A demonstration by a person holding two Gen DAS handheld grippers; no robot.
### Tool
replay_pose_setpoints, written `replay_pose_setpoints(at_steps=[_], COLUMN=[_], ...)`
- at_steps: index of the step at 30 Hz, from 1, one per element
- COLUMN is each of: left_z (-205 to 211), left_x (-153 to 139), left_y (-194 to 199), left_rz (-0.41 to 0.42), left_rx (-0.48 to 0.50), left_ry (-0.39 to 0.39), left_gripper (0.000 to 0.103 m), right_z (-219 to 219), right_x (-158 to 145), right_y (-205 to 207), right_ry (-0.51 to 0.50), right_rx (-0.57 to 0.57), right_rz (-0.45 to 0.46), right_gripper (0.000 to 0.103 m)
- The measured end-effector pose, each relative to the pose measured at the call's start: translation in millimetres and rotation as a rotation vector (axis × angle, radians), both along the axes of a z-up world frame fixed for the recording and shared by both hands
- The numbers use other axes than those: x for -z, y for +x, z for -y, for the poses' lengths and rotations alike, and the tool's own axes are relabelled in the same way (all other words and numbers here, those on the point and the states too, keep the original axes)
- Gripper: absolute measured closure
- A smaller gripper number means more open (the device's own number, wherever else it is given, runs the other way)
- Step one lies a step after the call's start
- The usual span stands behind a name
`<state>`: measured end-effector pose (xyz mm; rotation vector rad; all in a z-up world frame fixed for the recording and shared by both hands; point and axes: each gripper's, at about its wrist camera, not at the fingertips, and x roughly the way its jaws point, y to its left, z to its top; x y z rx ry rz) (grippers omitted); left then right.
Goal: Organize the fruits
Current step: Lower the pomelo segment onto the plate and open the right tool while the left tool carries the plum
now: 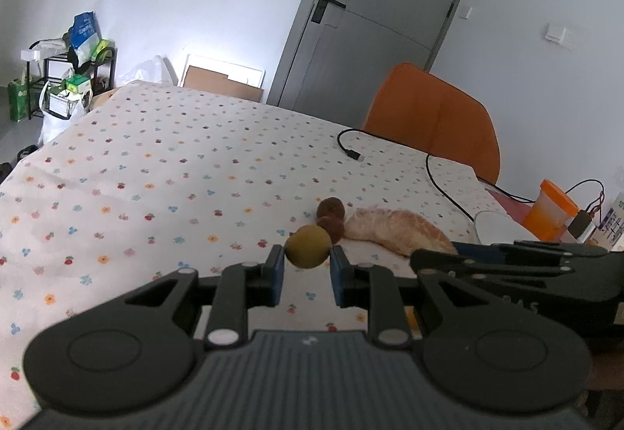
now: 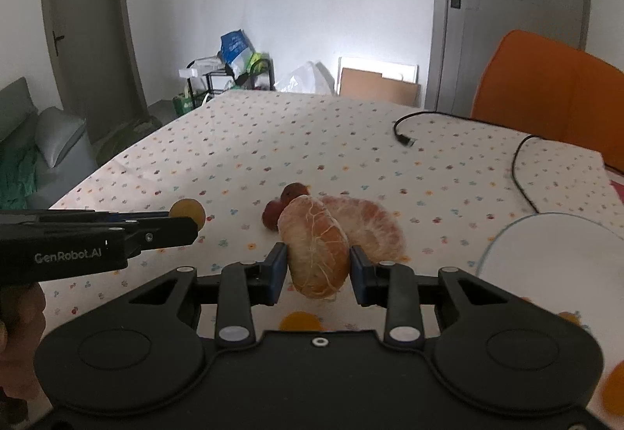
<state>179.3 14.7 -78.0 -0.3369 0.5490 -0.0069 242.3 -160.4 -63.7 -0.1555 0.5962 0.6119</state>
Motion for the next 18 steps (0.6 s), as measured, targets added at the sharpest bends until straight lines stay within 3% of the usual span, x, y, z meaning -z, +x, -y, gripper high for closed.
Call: replay_pose_setpoints(at_steps=[18], left_z=[61.9], left_x=[-20.8], left_y=[18.5], left_rz=[0.030], left_rx=[0.124], left_ry=[0.059], left_gripper=[0.080], right_z=[75.6], right_x=[-16.4], right_y=[-6.5], right_ry=[0.081], right_rx=[0.134], right_rz=[0.055], right_gripper=[0.071])
